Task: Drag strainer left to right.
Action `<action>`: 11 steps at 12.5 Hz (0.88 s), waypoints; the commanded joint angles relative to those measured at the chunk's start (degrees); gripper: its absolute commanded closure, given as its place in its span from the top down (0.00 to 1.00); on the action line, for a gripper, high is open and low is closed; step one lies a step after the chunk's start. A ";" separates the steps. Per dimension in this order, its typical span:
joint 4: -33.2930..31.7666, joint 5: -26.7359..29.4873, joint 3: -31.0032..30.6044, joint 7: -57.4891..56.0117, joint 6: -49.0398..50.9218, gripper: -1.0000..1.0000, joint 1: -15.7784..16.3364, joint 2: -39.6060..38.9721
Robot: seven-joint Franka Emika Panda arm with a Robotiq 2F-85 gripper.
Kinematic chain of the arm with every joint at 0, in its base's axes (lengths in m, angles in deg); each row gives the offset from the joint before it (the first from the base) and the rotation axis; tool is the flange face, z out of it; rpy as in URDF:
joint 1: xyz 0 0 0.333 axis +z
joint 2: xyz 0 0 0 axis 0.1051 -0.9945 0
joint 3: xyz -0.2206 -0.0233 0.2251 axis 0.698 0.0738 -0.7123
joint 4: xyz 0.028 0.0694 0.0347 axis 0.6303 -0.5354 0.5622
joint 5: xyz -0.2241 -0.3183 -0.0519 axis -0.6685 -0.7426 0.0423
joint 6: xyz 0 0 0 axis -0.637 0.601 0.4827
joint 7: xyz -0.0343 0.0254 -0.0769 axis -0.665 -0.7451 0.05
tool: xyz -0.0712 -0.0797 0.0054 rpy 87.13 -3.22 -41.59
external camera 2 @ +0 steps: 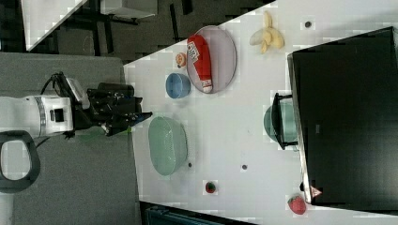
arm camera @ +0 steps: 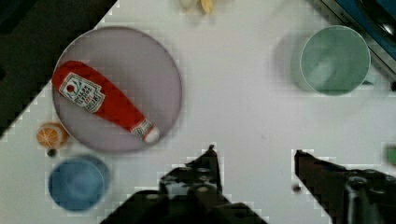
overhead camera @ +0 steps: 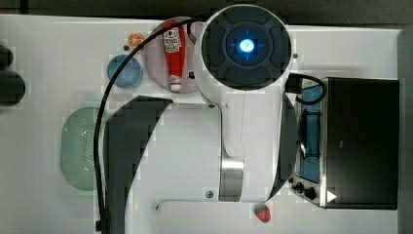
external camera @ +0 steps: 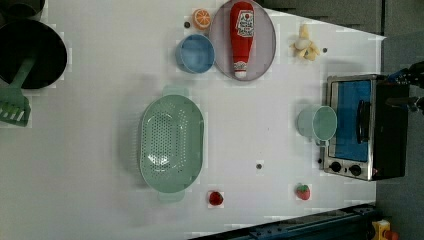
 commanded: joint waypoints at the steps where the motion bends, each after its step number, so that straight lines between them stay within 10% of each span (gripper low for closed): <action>1: -13.16 0.66 1.43 3.57 9.81 0.79 -0.86 23.34; 3: -13.15 1.27 0.56 3.89 9.72 1.00 -0.58 23.12; 11: -13.18 3.46 -20.56 28.53 2.94 1.00 2.62 13.59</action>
